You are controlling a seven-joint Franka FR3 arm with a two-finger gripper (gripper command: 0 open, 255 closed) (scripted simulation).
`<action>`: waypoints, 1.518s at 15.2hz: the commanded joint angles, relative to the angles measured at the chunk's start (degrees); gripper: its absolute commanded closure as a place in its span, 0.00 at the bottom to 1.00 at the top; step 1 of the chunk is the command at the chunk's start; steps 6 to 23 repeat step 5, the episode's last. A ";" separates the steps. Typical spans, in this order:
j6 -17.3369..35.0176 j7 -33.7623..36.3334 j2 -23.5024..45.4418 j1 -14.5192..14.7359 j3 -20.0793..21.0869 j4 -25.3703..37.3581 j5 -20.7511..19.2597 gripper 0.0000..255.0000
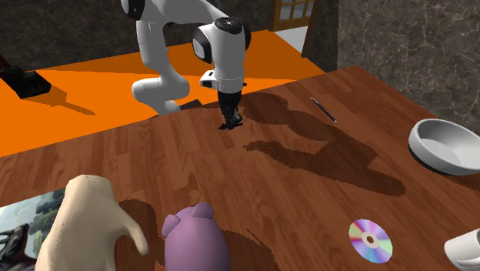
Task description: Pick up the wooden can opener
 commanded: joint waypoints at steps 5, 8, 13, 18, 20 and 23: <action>-3.09 0.12 0.08 -0.25 -0.67 3.12 -0.54 1.00; -3.09 0.12 0.08 -0.25 -0.67 3.12 -0.54 1.00; -3.09 0.12 0.08 -0.25 -0.67 3.12 -0.54 1.00; -3.09 0.12 0.08 -0.25 -0.67 3.12 -0.54 1.00; -3.09 0.12 0.08 -0.25 -0.67 3.12 -0.54 1.00; -3.09 0.12 0.08 -0.25 -0.67 3.12 -0.54 1.00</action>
